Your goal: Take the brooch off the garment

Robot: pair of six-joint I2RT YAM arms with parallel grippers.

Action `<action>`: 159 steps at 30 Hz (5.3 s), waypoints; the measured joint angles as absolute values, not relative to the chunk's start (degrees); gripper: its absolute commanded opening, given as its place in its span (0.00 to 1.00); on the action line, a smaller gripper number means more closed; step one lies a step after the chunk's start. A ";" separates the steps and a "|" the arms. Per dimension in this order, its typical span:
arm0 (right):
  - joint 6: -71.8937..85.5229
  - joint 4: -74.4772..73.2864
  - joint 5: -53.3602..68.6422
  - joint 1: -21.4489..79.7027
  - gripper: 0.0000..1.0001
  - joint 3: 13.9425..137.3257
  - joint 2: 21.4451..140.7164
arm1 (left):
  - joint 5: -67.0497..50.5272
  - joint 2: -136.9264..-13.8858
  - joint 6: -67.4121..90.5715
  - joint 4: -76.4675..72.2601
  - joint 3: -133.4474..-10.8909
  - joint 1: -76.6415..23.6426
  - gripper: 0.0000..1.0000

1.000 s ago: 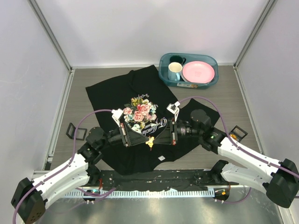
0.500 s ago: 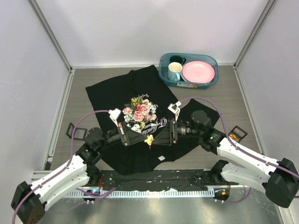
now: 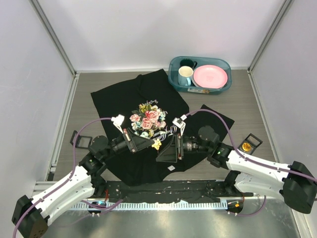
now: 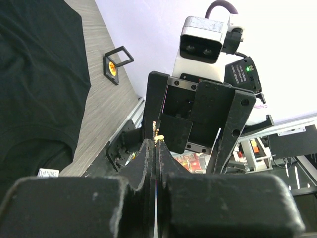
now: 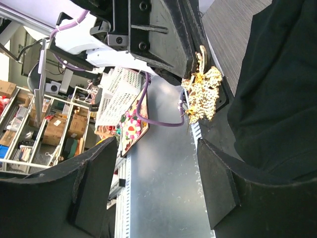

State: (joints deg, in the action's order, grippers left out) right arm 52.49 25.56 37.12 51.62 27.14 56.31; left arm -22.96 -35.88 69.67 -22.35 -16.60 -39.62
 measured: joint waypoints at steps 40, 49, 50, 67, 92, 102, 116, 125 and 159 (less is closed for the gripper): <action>49.67 20.56 30.52 53.89 0.70 37.47 60.64 | -24.91 -38.33 74.54 -28.91 -13.23 -39.35 0.00; 46.61 16.78 30.94 53.89 0.70 42.22 63.35 | -26.72 -43.07 78.85 -35.00 -12.27 -39.33 0.00; 46.19 16.12 31.00 53.89 0.70 43.09 63.72 | -26.89 -43.46 79.22 -35.51 -12.25 -39.35 0.00; 38.57 1.58 26.41 48.60 0.72 49.60 55.79 | -27.03 -43.99 85.08 -39.77 -10.87 -38.61 0.00; 47.03 17.50 33.61 46.15 0.36 33.80 53.25 | -24.88 -40.73 84.62 -42.94 -10.44 -37.89 0.00; 46.59 17.19 32.08 46.06 0.43 33.76 53.65 | -24.97 -40.91 84.62 -44.25 -10.44 -37.76 0.00; 46.92 18.13 32.42 46.09 0.41 33.74 55.68 | -24.99 -40.97 84.60 -44.16 -10.44 -37.76 0.00; 48.64 21.63 33.61 46.09 0.33 33.74 57.01 | -25.04 -41.19 84.60 -44.16 -10.46 -37.76 0.00; 51.22 26.63 33.78 45.78 0.12 31.81 60.49 | -25.32 -43.03 83.55 -44.29 -10.46 -37.28 0.00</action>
